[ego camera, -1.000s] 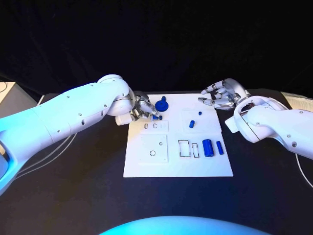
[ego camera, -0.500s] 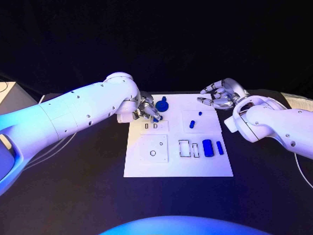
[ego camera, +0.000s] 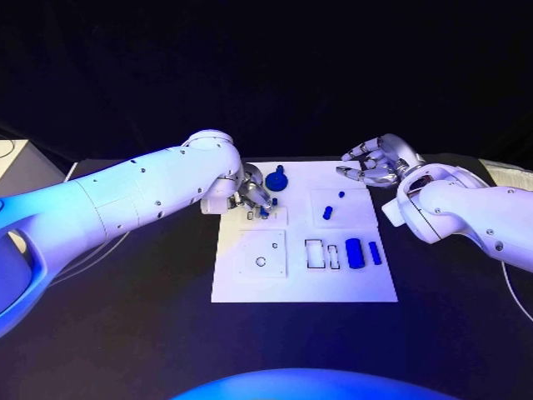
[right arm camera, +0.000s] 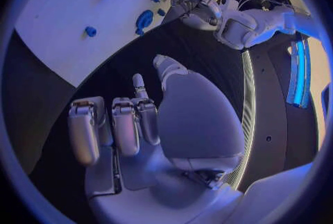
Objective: Assemble the parts on the task board
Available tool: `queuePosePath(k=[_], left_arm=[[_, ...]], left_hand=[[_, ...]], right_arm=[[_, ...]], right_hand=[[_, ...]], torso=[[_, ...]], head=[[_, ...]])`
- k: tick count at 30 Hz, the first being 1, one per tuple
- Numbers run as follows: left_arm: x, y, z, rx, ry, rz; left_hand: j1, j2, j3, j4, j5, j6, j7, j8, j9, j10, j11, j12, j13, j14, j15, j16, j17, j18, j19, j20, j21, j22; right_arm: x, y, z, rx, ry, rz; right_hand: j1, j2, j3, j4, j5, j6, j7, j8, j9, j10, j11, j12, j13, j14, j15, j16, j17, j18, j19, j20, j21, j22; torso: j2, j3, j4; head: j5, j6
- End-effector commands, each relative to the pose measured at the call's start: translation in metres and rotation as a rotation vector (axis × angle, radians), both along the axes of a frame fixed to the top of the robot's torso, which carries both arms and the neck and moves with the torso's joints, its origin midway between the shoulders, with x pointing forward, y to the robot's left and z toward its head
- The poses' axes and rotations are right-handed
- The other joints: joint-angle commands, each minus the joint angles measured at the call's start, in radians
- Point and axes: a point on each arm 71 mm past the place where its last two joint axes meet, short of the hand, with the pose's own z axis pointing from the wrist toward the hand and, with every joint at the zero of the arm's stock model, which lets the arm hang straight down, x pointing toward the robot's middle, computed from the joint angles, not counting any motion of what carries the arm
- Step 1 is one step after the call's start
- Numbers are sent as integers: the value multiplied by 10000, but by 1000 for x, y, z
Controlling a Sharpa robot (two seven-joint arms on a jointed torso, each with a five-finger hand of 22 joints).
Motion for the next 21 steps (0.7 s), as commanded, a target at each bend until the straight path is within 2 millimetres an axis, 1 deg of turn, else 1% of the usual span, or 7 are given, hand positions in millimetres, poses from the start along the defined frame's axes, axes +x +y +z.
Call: queuePosePath(k=[1, 6, 10, 14, 21], left_arm=[[1, -3, 2, -450, -130, 338], [2, -3, 2, -526, -432, 490], [2, -5, 2, -491, -393, 442], [1, -5, 0, -436, -303, 383], [1, -4, -2, -234, -200, 273]], left_hand=[[-135, 36, 2368, -2441, 46, 309, -197, -30, 26, 98, -16, 63, 57, 1022, -76, 32, 2635, -53, 106, -18, 65, 227], [-285, 65, 2344, -2461, 203, 394, -244, -30, 117, 247, -55, 176, 232, 1022, -104, 32, 2635, -75, 182, -45, 112, 316], [-437, 71, 2375, -2554, 529, 461, -285, -34, 223, 331, -94, 231, 329, 1022, -139, 32, 2635, -80, 206, -82, 128, 342], [-482, 71, 2374, -2582, 621, 479, -293, -37, 252, 353, -102, 247, 361, 1022, -146, 32, 2635, -79, 201, -91, 125, 335], [-528, 81, 2377, -2621, 743, 501, -305, -45, 286, 384, -112, 276, 419, 1022, -155, 32, 2635, -79, 203, -102, 128, 339]], right_arm=[[0, 2, 0, -87, -51, 170], [0, 2, 0, -89, -44, 174], [0, 2, -1, -98, -24, 184], [0, 2, -1, -111, -1, 195], [-1, 2, -1, -119, 10, 196]], right_hand=[[-70, -7, -6, 13, 48, -46, 4, 47, -8, 664, 60, -45, 2301, 1005, 60, -37, 2410, -57, 924, 66, -53, 2428], [-66, -7, -5, 8, 51, -47, 4, 48, -8, 666, 59, -43, 2303, 1006, 59, -35, 2413, -56, 923, 66, -57, 2425], [-66, -7, -5, 8, 51, -47, 4, 48, -8, 666, 59, -43, 2303, 1006, 59, -35, 2413, -56, 923, 66, -57, 2425], [-66, -7, -5, 8, 51, -47, 4, 48, -8, 666, 59, -43, 2303, 1006, 59, -35, 2413, -56, 923, 66, -57, 2425], [-66, -7, -5, 8, 51, -47, 4, 48, -8, 666, 59, -43, 2303, 1006, 59, -35, 2413, -56, 923, 66, -57, 2425]], torso=[[26, -9, -4], [33, 0, -11], [39, 0, -11], [49, -1, -11], [34, 12, -9]], head=[[11, 16], [33, 12], [34, 2], [33, -22], [38, -76]])
